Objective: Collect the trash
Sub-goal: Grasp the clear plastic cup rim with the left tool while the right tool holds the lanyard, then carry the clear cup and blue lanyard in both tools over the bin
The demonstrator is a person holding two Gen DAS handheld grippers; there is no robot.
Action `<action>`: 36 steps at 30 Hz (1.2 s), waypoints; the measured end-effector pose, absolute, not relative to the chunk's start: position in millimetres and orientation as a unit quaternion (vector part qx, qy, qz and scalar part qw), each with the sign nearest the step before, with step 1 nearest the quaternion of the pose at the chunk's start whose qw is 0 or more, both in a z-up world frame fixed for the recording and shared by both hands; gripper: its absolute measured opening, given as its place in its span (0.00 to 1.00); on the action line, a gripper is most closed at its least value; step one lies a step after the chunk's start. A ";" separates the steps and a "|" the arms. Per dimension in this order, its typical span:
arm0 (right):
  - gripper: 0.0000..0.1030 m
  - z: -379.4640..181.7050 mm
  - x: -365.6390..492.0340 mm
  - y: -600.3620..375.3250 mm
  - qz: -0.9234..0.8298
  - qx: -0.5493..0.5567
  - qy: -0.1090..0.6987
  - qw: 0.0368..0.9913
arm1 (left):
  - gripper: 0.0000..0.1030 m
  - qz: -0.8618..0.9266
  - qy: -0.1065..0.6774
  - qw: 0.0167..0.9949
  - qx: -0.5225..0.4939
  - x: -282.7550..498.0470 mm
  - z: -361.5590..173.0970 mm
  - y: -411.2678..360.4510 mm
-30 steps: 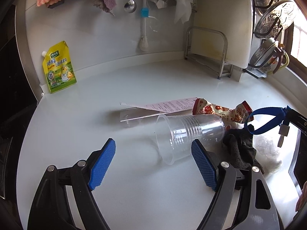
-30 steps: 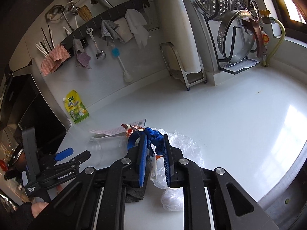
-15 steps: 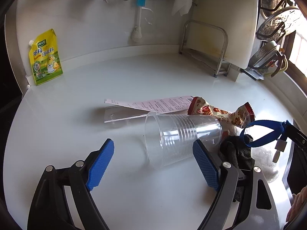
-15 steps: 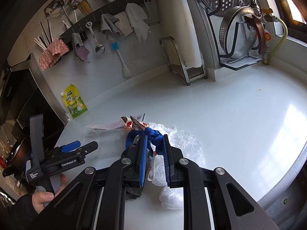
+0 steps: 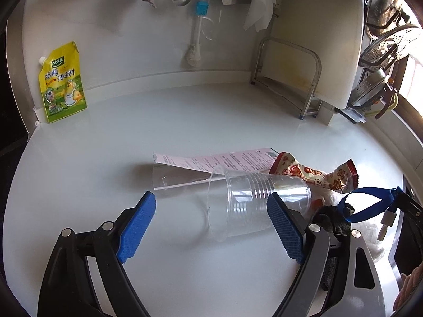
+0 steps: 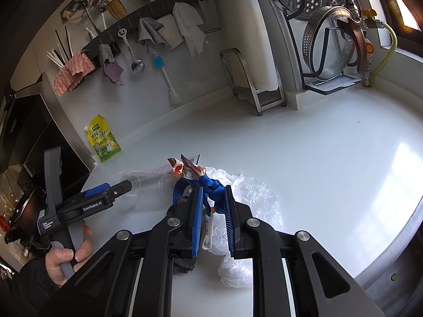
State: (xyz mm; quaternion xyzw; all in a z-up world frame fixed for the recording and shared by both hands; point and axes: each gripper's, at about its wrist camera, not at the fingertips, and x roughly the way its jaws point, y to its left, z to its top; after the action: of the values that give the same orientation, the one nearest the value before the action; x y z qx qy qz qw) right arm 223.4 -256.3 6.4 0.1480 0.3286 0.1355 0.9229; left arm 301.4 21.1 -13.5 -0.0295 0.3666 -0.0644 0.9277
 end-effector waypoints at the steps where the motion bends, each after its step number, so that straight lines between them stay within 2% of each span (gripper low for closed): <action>1: 0.15 5.8 223.6 -256.3 0.136 0.148 0.330 0.922 | 0.82 -0.067 0.366 0.928 -0.031 303.1 -13.0 21.4; 13: 0.15 2.0 225.8 -256.8 0.138 0.150 0.337 0.919 | 0.84 -0.099 0.382 0.919 -0.010 323.9 -14.4 5.1; 15: 0.15 2.7 225.2 -256.5 0.138 0.150 0.336 0.920 | 0.78 -0.108 0.387 0.916 -0.014 326.6 -15.4 2.4; 17: 0.15 2.8 224.8 -256.7 0.138 0.150 0.336 0.919 | 0.60 -0.122 0.393 0.911 -0.019 327.0 -15.8 -1.0; 18: 0.15 2.6 224.7 -256.7 0.138 0.151 0.336 0.919 | 0.56 -0.124 0.394 0.911 -0.017 326.6 -15.7 -3.3; 20: 0.15 2.4 224.8 -256.7 0.139 0.151 0.337 0.919 | 0.38 -0.126 0.394 0.910 -0.008 325.0 -16.7 -7.6; 26: 0.15 2.5 224.6 -256.2 0.139 0.151 0.338 0.919 | 0.08 -0.132 0.388 0.912 0.000 317.2 -13.5 -10.8; 36: 0.15 5.2 221.3 -247.6 0.139 0.130 0.338 0.922 | 0.05 -0.116 0.357 0.927 0.028 286.0 0.4 -12.0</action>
State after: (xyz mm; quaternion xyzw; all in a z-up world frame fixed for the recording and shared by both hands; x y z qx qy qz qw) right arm 221.3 -247.6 5.2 0.1300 0.3381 0.1391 0.9217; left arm 286.0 -12.0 0.4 0.0284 0.3569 -0.1158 0.9265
